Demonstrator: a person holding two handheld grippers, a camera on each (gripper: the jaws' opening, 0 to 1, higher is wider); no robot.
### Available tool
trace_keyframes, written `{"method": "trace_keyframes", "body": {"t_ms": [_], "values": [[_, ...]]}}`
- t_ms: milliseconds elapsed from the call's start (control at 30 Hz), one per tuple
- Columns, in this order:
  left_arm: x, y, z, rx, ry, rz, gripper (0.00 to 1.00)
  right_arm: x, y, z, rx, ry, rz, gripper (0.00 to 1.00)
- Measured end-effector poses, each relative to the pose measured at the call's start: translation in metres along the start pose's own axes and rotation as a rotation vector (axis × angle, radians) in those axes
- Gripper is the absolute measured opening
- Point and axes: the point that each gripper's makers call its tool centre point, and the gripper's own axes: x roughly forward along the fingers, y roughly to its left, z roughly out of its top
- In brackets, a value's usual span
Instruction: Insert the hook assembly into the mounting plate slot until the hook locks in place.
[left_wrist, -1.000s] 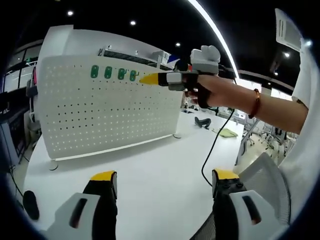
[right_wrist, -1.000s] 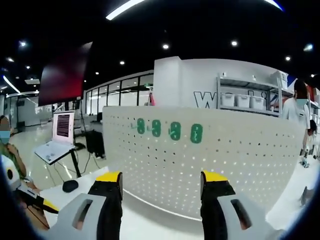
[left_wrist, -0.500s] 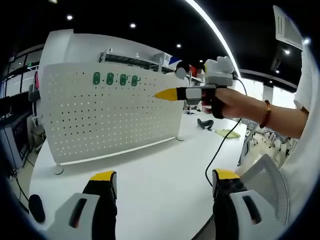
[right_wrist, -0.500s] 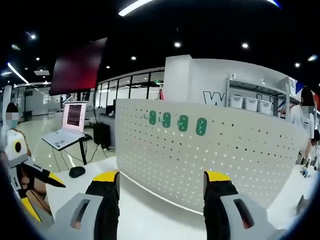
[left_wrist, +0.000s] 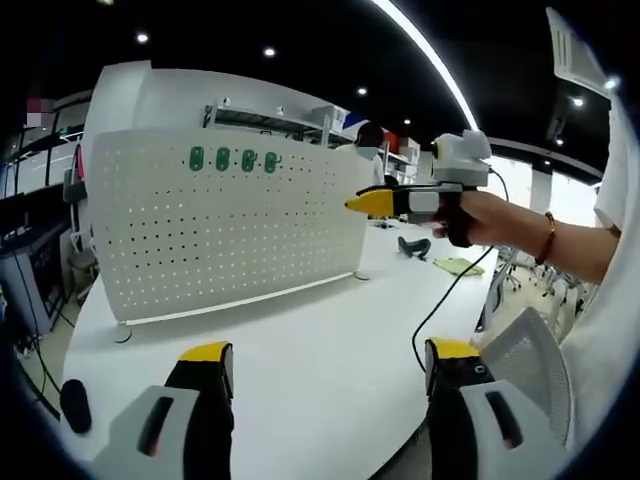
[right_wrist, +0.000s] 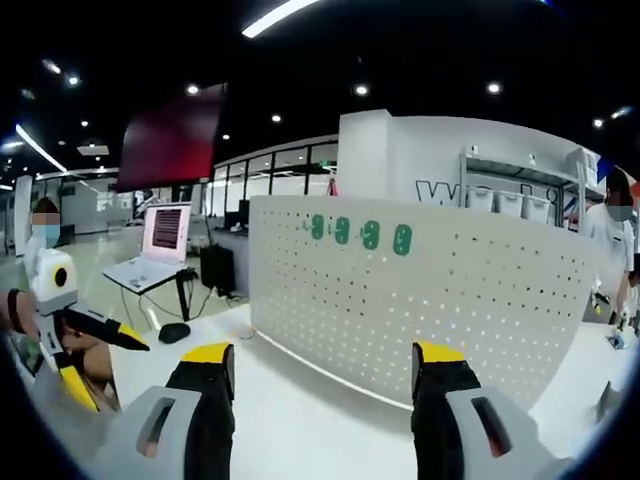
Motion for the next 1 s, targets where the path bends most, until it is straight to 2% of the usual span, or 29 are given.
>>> {"method": "trace_keyframes", "body": {"t_ms": [33,133,533,600,733,1000], "values": [[0.000,-0.001,0.000,0.002,0.001,-0.003,0.81,-0.004,0.002,-0.003,-0.002,0.017,0.009,0.73],[0.000,-0.001,0.003,0.006,-0.005,-0.001,0.82,-0.015,0.004,-0.001,-0.028,0.002,0.013,0.74],[-0.010,0.003,0.016,0.046,-0.011,0.024,0.84,-0.046,0.024,-0.016,-0.001,0.014,0.058,0.77],[-0.013,0.001,0.015,0.045,-0.010,0.021,0.84,-0.050,0.027,-0.020,0.006,0.028,0.063,0.78],[-0.019,-0.002,0.011,0.041,-0.007,0.030,0.87,-0.063,0.034,-0.025,0.028,0.005,0.080,0.82],[-0.028,-0.005,0.004,0.028,-0.002,0.041,0.90,-0.088,0.037,-0.044,0.062,0.031,0.063,0.89]]}}
